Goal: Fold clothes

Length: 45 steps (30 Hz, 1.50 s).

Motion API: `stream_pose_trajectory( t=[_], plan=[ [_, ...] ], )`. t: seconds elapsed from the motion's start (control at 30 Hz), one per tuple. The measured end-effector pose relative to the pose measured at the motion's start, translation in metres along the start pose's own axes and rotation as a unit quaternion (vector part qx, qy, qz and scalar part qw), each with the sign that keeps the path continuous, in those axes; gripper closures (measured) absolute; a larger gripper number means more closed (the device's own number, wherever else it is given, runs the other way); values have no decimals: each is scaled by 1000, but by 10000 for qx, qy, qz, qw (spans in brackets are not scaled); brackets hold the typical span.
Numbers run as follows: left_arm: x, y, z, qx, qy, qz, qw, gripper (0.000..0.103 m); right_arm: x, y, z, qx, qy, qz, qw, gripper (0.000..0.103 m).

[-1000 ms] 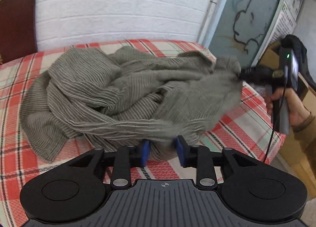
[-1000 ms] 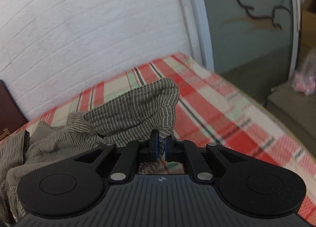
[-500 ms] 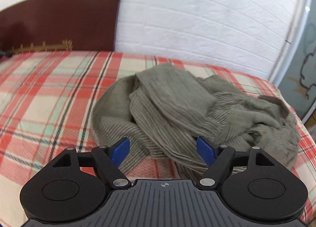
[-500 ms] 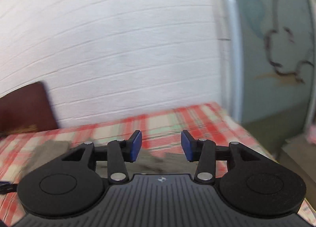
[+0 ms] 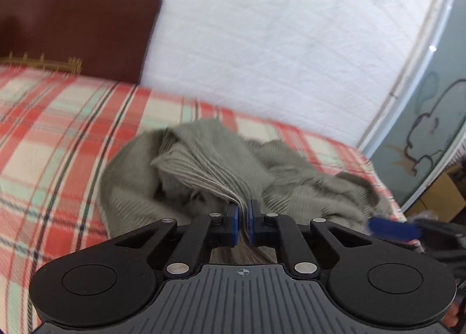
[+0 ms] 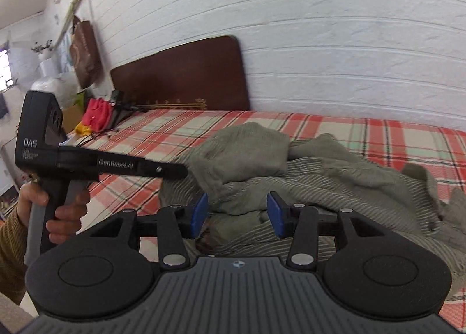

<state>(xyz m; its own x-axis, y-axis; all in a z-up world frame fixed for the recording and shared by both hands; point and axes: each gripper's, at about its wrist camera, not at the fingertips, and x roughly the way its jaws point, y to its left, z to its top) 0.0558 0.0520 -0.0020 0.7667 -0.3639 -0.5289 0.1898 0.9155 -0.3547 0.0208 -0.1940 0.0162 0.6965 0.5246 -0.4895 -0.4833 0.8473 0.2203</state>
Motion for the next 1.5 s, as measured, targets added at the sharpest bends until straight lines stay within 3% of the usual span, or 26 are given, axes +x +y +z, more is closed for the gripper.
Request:
stream_pose_trajectory(
  t=[0.23,0.37,0.4,0.43,0.53,0.63,0.67,0.73,0.8,0.9,1.03,1.17,1.27,1.5],
  plan=[
    [-6,-15,11,144,-85,-122,9998,99,23,37,1,-134,151,742,9970,49],
    [-17,-20,12,298,-139,-381,9987,99,39,54,1,-569,124,551,9968,50],
    [-20,-22,12,370,-168,-444,9982,99,41,53,2,-555,165,568,9967,65],
    [-24,-25,12,426,-196,-422,9980,99,43,53,3,-541,206,585,9966,95],
    [-31,-25,13,423,-217,-400,9981,92,39,44,6,-363,190,639,9971,98],
    [-36,-18,15,221,-242,-440,9985,74,17,28,8,-117,-85,445,9989,98],
    [-39,-16,16,206,-319,-393,9985,61,9,21,9,-13,-183,357,9992,98],
    [-45,-12,17,174,-470,-301,9983,61,-6,6,9,163,-329,87,9993,98],
    [-49,-3,20,-33,-519,-446,9977,55,-22,-13,6,401,-443,-197,9980,98],
    [-42,1,22,61,-529,69,9986,48,-51,-42,-1,904,-686,-451,9925,98],
    [-12,6,18,213,-276,599,9976,37,-93,-71,-14,1365,-1099,-1253,9765,98],
    [18,11,13,43,163,470,9988,32,-129,-107,-35,2106,-1319,-2039,9469,98],
    [37,8,11,16,317,409,9987,26,-148,-128,-56,2656,-1371,-2341,9251,98],
    [67,-9,13,105,535,279,9981,27,-163,-162,-100,3536,-1141,-2908,8817,98]
  ],
)
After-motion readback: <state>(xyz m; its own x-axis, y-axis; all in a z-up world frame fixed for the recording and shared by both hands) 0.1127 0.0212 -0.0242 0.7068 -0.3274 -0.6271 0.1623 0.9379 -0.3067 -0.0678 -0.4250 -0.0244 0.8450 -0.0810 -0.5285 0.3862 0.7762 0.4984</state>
